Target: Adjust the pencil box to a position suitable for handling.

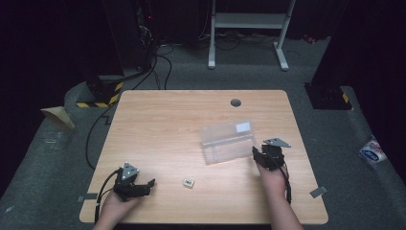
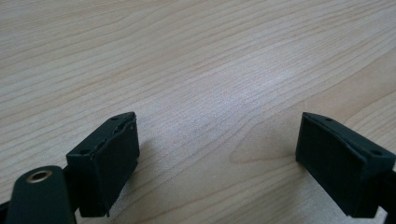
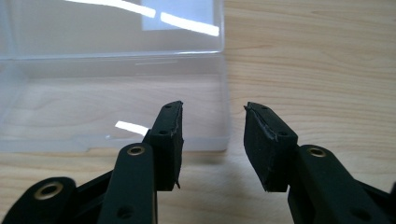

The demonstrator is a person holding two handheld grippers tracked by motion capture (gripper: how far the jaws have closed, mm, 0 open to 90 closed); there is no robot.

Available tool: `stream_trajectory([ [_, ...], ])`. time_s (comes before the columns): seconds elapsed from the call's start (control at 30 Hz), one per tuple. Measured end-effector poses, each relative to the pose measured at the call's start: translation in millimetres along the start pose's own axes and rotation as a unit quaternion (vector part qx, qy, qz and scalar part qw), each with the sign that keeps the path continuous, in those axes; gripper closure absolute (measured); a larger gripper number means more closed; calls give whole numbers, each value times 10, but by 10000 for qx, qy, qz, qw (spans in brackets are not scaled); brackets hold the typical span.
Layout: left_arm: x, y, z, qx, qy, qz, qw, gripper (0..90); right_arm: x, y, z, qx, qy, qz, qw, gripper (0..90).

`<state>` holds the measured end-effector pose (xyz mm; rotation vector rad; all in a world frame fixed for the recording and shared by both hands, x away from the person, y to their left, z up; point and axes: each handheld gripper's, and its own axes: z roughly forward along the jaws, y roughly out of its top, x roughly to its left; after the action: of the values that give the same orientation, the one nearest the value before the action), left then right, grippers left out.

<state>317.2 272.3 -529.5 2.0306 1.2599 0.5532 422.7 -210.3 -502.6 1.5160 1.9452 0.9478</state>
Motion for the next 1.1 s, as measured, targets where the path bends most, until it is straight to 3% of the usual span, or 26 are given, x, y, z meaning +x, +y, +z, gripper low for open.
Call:
stream_trajectory([
  [0.17,-2,-1,1,-13,-8,-21,10000,137,-62,92,91,67,-57,21,10000,624],
  [0.43,-1,-3,-2,-21,-10,7,10000,144,-35,58,223,298,-241,82,9992,746],
  [0.57,1,-2,0,-24,-23,16,10000,145,4,42,243,352,-206,21,9992,786],
  [0.8,0,-1,-2,-18,-19,22,10000,146,94,5,232,331,-77,46,9994,787],
  [1.1,-4,-3,-1,-27,-18,6,10000,148,217,-47,212,307,-45,-158,9994,772],
])
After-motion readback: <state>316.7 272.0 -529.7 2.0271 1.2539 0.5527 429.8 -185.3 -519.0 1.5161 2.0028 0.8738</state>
